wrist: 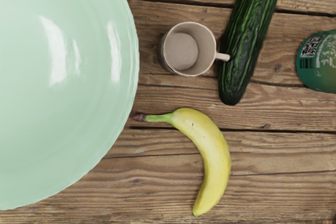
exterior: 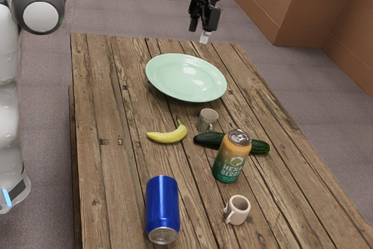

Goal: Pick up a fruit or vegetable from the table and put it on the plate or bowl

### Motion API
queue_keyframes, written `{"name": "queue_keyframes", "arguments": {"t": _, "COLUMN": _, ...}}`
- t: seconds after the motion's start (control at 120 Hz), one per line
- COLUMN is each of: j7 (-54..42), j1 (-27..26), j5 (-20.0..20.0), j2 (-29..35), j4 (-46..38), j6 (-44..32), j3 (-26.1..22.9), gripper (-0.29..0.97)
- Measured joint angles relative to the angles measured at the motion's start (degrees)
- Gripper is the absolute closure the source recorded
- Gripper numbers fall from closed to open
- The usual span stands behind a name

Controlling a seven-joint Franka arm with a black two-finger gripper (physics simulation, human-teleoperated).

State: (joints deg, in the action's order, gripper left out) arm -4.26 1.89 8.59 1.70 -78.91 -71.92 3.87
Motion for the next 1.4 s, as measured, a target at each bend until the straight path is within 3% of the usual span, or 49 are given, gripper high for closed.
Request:
{"name": "queue_keyframes", "arguments": {"t": 0.058, "j7": 0.7, "j1": -3.4, "j5": -0.6, "j2": 6.1, "j4": -9.8, "j6": -3.1, "j3": 0.0, "gripper": 0.00}}
{"name": "queue_keyframes", "arguments": {"t": 0.208, "j7": 2.5, "j1": 3.2, "j5": -1.3, "j2": 13.1, "j4": -23.7, "j6": -11.1, "j3": -1.4, "gripper": 0.00}}
{"name": "queue_keyframes", "arguments": {"t": 0.475, "j7": 5.5, "j1": 6.2, "j5": -0.9, "j2": 13.9, "j4": -33.6, "j6": -21.6, "j3": -9.1, "gripper": 0.00}}
{"name": "queue_keyframes", "arguments": {"t": 0.842, "j7": 9.7, "j1": 10.7, "j5": -1.0, "j2": 11.0, "j4": -39.2, "j6": -30.3, "j3": -17.5, "gripper": 0.02}}
{"name": "queue_keyframes", "arguments": {"t": 1.4, "j7": 14.2, "j1": 10.2, "j5": -1.2, "j2": 3.5, "j4": -41.7, "j6": -37.6, "j3": -18.0, "gripper": 0.04}}
